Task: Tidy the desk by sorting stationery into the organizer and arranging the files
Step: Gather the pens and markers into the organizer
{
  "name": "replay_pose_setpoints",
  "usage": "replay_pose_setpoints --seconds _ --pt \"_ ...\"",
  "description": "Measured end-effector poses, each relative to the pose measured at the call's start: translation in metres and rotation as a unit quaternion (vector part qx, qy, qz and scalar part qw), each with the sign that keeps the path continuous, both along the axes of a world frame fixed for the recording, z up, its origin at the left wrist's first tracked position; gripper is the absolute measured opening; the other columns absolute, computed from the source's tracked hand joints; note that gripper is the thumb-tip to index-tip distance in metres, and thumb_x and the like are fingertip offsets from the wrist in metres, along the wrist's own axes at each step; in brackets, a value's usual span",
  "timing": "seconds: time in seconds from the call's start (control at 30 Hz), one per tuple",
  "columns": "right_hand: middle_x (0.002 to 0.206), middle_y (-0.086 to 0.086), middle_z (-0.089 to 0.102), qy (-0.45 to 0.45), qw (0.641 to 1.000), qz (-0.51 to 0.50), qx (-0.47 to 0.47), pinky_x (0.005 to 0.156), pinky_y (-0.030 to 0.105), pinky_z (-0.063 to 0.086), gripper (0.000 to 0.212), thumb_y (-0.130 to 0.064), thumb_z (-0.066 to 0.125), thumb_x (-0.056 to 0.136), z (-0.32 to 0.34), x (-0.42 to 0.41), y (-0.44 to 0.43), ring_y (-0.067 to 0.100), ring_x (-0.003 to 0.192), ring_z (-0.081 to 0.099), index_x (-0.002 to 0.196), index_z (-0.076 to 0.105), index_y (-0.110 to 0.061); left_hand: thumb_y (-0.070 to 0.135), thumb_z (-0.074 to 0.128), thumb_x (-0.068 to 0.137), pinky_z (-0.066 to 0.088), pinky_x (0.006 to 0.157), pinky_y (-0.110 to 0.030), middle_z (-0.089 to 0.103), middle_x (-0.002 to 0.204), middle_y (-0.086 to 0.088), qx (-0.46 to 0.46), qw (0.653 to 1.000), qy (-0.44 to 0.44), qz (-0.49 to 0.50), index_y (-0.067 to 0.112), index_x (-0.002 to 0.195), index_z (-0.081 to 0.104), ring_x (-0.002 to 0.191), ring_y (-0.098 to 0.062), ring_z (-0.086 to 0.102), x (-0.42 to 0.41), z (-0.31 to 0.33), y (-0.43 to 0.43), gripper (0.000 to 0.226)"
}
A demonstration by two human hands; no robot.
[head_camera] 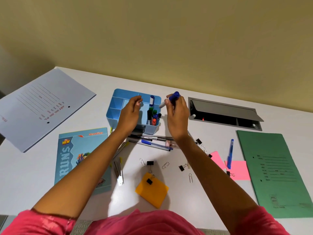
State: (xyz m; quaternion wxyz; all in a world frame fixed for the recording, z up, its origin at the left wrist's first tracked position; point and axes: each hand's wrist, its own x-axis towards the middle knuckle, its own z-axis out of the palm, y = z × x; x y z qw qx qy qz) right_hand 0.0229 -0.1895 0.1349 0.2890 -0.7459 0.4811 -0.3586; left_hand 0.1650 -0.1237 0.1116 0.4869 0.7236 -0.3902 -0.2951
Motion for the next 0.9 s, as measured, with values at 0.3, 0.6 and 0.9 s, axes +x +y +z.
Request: replay_pose_setpoints --seconds 0.3,0.6,0.9 --pt "0.102 0.007 0.054 0.121 0.990 0.058 0.050 0.072 0.022 0.038 0.025 -0.026 0.053 0.096 -0.025 0.010 -0.017 0.011 0.085 0.048 0.109 0.057 -0.005 0.037 0.024 0.103 0.026 0.106 -0.025 0.035 0.152 -0.005 0.056 0.995 -0.026 -0.083 0.017 0.147 0.029 0.137 -0.022 0.035 -0.001 -0.004 -0.035 0.048" --pt "0.123 0.011 0.053 0.048 0.993 0.086 0.059 0.093 0.030 0.048 0.032 -0.021 0.052 0.097 -0.035 0.005 -0.005 0.020 0.109 0.056 0.126 0.051 -0.008 0.039 0.018 0.103 0.024 0.116 -0.042 0.051 0.139 -0.004 0.024 0.990 -0.018 -0.136 0.023 0.141 0.040 0.130 -0.020 0.044 -0.011 -0.015 -0.022 0.046" --pt "0.155 0.004 0.005 0.053 0.989 0.115 0.073 0.109 0.046 0.038 0.104 -0.038 0.077 0.073 -0.071 0.006 0.005 0.023 0.143 0.017 0.149 0.008 -0.026 0.047 0.011 0.100 0.026 0.106 -0.025 0.033 0.153 0.001 0.027 0.986 0.132 -0.094 0.035 0.150 0.012 0.139 -0.018 0.034 -0.015 -0.011 -0.032 0.051"
